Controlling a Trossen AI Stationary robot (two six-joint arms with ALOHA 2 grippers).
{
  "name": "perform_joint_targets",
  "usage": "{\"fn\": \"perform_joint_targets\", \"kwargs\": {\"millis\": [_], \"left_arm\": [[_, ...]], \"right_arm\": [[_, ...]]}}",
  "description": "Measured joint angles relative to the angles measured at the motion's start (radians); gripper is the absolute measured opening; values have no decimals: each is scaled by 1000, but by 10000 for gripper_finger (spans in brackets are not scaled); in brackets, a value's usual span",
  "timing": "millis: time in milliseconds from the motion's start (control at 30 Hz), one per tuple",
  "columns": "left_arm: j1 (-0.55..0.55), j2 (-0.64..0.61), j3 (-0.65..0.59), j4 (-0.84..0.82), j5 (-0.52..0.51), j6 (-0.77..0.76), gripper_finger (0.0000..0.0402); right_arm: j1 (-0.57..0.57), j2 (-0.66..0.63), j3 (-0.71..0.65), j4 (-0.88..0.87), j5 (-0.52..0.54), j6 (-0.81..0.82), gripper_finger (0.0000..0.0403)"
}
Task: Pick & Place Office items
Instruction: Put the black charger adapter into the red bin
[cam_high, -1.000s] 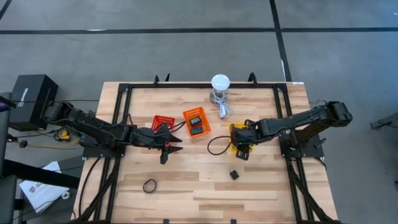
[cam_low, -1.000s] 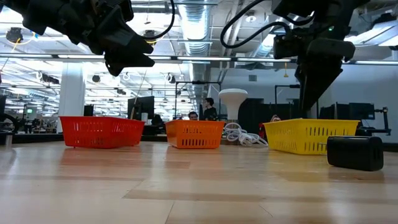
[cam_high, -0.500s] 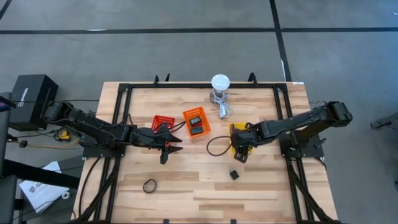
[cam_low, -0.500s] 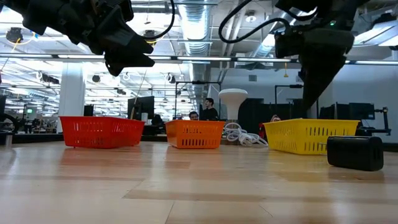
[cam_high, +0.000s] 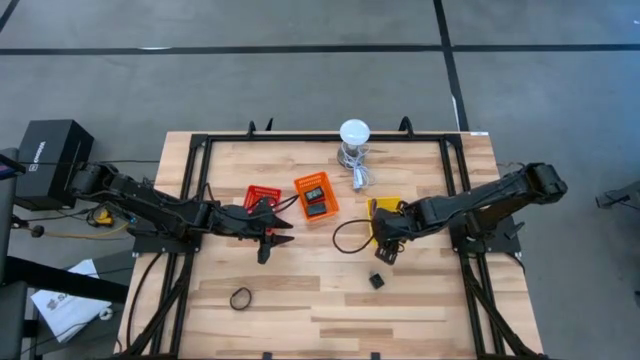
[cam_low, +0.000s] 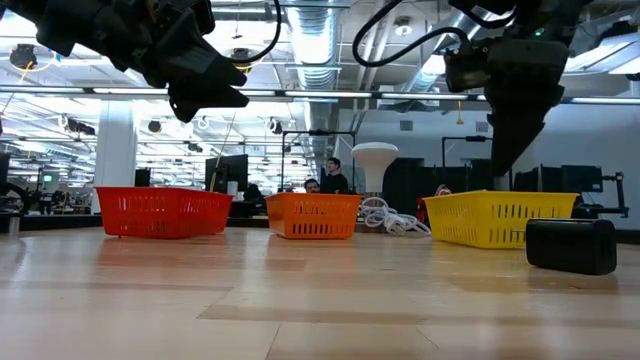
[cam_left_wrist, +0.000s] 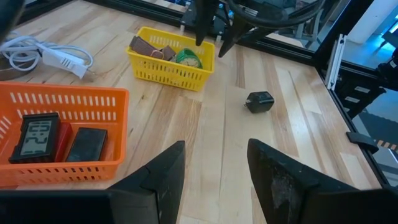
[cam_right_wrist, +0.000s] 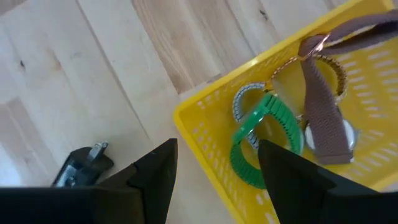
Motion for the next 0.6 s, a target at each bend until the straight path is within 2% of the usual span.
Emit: {"fn": "perform_joint_targets", "kwargs": {"millis": [200, 367, 600], "left_arm": [[0, 0, 0, 5, 0, 0, 167], [0, 0, 0, 5, 0, 0, 167], [0, 0, 0, 6, 0, 0, 167]], "right_arm": [[37, 0, 0, 15, -51, 114, 214], [71, 0, 0, 21, -50, 169, 214], [140, 0, 0, 26, -51, 371, 214]]}}
